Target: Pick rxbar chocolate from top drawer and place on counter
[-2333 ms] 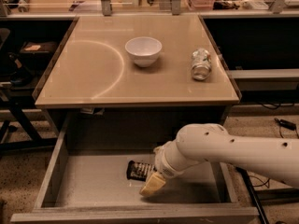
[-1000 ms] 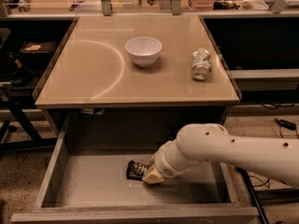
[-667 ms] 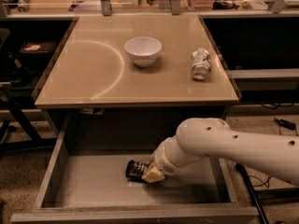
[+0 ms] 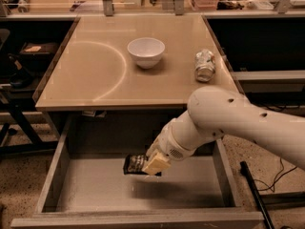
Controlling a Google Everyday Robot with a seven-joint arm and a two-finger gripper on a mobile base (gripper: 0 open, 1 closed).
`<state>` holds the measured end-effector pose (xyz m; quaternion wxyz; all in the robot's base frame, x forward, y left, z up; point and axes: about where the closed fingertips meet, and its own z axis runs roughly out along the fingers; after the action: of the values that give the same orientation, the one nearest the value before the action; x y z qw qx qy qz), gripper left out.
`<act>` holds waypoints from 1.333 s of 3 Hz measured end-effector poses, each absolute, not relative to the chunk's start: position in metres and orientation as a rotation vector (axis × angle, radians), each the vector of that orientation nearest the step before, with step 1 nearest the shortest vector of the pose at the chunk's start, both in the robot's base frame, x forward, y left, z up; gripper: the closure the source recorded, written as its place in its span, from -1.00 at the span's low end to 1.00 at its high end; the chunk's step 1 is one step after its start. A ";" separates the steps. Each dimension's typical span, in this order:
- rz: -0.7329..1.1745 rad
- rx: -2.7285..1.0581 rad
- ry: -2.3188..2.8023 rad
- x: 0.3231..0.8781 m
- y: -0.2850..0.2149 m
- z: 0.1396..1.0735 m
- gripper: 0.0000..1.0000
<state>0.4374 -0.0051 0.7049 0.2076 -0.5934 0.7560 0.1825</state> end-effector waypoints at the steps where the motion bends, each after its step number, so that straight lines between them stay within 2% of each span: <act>1: 0.528 -1.659 2.096 0.440 -0.002 0.743 1.00; 2: 0.500 -1.693 2.039 0.457 0.013 0.795 1.00; 4: 0.462 -1.697 1.983 0.465 0.022 0.813 1.00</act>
Offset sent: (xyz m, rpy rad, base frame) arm 0.0436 0.0327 0.1446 0.0107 -0.0765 0.0799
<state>0.4652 0.0224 0.8127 0.2432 -0.6211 0.7256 0.1690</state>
